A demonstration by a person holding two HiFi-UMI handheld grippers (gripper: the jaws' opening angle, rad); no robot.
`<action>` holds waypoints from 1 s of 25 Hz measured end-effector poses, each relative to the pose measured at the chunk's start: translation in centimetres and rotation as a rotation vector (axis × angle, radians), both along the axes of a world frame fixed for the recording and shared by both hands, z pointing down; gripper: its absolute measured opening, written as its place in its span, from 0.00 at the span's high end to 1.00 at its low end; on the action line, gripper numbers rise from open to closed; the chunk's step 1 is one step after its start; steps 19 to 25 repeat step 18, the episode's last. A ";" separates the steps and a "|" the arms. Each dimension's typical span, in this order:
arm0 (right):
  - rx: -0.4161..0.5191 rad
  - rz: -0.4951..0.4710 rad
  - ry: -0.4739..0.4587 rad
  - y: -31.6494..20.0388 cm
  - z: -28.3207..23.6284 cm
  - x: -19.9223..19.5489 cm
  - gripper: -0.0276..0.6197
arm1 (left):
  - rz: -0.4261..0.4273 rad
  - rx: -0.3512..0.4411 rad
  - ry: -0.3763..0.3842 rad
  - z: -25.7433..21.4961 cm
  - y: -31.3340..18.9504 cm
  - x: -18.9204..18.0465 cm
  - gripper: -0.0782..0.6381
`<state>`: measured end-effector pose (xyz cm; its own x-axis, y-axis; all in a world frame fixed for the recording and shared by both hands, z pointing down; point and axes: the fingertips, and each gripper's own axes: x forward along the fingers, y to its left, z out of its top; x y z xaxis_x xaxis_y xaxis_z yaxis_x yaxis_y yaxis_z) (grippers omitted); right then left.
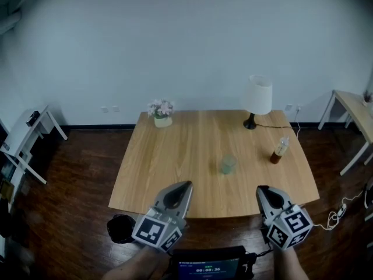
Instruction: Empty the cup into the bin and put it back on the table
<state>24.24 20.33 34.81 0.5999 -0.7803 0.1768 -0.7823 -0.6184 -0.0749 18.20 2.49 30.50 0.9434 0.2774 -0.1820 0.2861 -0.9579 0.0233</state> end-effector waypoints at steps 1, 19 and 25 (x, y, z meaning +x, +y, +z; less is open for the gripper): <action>0.001 -0.002 0.003 0.1 -0.3 0.0 0.96 | 0.003 0.000 0.001 -0.2 0.2 0.1 0.90; 0.008 -0.026 0.003 0.7 -0.4 1.8 0.96 | -0.006 0.010 -0.013 -0.3 0.4 2.1 0.90; 0.008 -0.026 0.003 0.7 -0.4 1.8 0.96 | -0.006 0.010 -0.013 -0.3 0.4 2.1 0.90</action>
